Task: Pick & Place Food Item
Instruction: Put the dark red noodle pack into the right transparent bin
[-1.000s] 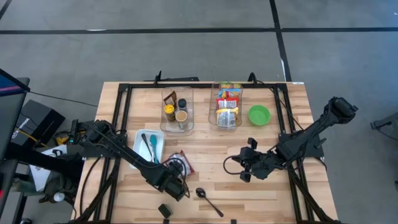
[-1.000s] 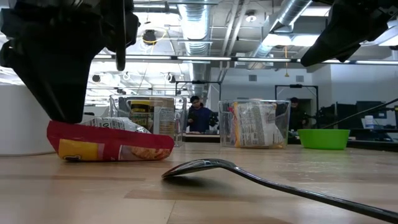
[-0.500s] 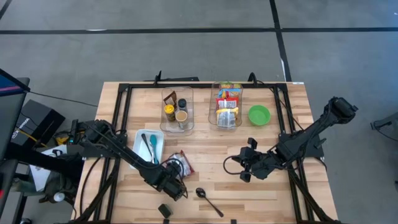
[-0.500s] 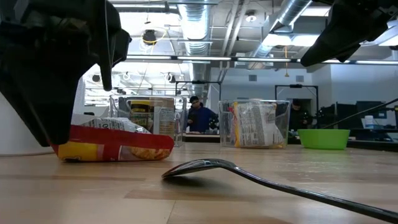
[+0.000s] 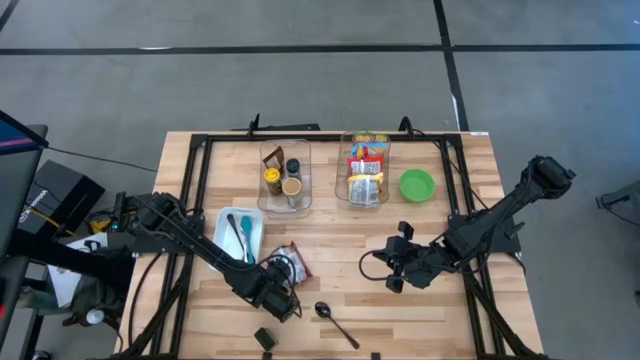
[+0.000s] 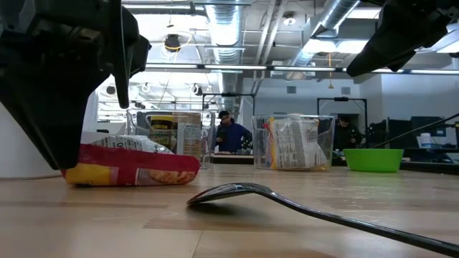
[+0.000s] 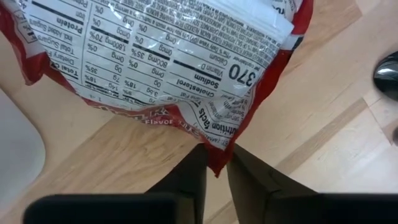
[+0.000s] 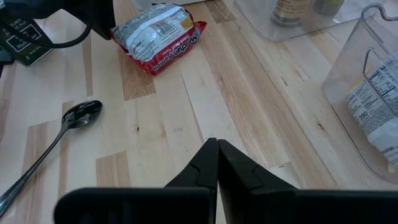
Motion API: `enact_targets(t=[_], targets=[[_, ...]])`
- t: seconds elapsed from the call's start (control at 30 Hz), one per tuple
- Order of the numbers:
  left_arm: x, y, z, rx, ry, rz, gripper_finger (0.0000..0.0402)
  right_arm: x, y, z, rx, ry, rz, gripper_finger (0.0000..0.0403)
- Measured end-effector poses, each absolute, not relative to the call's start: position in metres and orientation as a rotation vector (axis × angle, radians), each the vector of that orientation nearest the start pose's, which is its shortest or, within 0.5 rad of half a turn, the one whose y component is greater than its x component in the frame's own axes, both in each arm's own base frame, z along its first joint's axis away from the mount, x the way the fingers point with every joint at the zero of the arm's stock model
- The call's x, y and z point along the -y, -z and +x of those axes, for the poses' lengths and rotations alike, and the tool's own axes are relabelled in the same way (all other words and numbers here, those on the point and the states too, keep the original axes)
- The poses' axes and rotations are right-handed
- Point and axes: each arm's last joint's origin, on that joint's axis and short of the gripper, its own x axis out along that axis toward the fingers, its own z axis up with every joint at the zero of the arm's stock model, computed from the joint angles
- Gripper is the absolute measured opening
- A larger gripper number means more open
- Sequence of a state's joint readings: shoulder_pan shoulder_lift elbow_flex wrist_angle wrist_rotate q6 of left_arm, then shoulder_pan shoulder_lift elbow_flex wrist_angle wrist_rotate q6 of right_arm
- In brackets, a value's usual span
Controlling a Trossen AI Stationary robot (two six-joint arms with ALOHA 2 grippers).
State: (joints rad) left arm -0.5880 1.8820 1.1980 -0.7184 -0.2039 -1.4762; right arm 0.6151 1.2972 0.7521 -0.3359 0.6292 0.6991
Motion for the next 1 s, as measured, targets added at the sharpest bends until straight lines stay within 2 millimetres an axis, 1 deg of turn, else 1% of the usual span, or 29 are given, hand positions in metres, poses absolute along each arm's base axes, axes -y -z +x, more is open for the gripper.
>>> enact_targets(t=[0.23,0.43,0.53,0.6,0.83,1.0], targets=[[0.186,-0.151,0.290,-1.186,-0.649,-0.705,0.0006,-0.129,-0.212,0.212,-0.661,0.255,0.156,0.0000],[0.187,-0.151,0.289,-1.187,-0.644,-0.698,0.0002,-0.129,-0.212,0.212,-0.661,0.255,0.156,0.0000],[0.188,-0.155,0.288,-1.180,-0.629,-0.706,0.0001,-0.129,-0.212,0.212,-0.661,0.255,0.156,0.0000],[0.189,-0.163,0.285,-1.162,-0.614,-0.709,0.0001,-0.129,-0.212,0.212,-0.661,0.255,0.156,0.0000],[0.186,-0.201,0.275,-1.000,-0.570,-0.717,0.0000,-0.129,-0.211,0.212,-0.664,0.256,0.154,0.0000],[0.180,-0.226,0.269,-0.911,-0.494,-0.624,0.0000,-0.129,-0.211,0.212,-0.664,0.256,0.153,0.0000]])
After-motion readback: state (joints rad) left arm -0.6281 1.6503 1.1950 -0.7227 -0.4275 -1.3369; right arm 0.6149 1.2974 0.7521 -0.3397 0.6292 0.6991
